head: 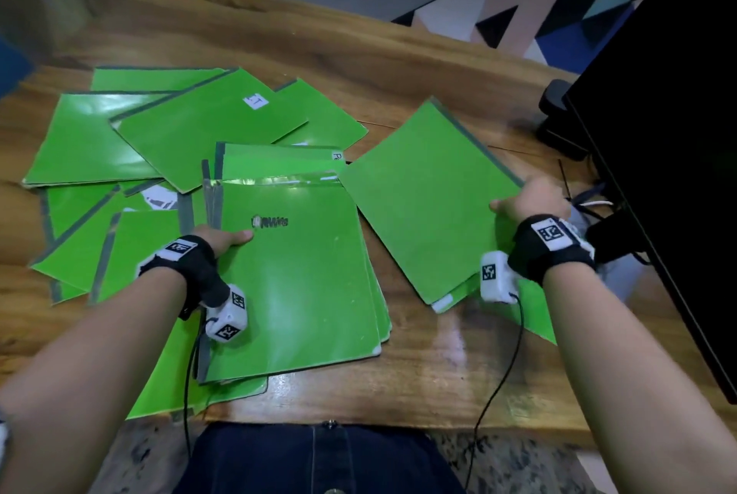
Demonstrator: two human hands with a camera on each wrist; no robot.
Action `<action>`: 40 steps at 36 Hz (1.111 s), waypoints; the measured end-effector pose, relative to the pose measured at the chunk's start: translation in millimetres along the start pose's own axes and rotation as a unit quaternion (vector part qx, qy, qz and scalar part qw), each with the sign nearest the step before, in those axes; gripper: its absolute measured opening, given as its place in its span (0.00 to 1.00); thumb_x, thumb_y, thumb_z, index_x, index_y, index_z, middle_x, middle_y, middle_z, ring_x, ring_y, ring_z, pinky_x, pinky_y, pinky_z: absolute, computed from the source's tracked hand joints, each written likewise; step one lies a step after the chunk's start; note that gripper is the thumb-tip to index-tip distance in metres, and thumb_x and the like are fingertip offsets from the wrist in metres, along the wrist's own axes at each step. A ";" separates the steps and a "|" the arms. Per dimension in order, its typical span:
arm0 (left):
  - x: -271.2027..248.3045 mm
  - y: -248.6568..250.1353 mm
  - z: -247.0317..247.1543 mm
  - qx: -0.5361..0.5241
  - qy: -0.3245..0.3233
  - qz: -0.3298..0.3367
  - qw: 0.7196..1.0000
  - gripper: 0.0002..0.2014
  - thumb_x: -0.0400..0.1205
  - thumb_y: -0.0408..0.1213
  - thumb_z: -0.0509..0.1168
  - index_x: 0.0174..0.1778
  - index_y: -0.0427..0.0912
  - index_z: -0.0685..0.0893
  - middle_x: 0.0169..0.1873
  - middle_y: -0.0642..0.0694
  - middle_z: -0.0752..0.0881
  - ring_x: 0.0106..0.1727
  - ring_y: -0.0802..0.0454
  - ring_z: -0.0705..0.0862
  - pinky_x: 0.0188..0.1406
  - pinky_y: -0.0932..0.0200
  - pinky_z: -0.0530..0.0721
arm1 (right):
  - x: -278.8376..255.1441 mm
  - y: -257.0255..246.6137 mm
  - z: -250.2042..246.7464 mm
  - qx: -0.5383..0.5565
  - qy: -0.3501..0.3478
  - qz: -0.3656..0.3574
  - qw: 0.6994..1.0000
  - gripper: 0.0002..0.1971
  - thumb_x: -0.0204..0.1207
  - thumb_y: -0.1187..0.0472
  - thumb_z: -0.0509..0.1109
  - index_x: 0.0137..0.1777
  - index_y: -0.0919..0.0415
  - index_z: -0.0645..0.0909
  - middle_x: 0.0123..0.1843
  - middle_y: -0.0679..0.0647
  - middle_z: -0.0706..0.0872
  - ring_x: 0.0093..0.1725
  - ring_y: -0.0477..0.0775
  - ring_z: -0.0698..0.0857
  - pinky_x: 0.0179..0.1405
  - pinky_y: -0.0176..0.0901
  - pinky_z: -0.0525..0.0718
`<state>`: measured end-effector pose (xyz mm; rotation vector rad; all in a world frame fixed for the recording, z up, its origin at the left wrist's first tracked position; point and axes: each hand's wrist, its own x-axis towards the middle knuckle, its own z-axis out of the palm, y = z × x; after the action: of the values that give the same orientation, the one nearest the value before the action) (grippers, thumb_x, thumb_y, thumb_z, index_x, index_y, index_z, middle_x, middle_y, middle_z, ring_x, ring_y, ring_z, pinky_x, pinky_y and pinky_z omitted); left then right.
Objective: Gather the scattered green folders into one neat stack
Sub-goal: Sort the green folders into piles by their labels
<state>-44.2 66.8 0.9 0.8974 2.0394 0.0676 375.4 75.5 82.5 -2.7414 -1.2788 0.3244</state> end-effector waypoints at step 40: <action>0.2 -13.7 5.6 -0.019 -0.012 0.009 1.000 0.53 0.66 0.48 0.80 0.79 0.32 0.56 0.74 0.35 0.69 0.72 0.37 0.72 0.63 0.47 0.75 | -95.6 -160.4 100.6 -0.218 -0.013 -0.472 0.854 0.36 0.77 0.65 0.65 0.82 0.50 0.54 0.80 0.59 0.64 0.80 0.60 0.62 0.73 0.69 0.65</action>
<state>-47.9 55.3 -7.6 0.8886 2.0021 0.1034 172.7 105.3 27.6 -1.9602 -2.7284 -0.0410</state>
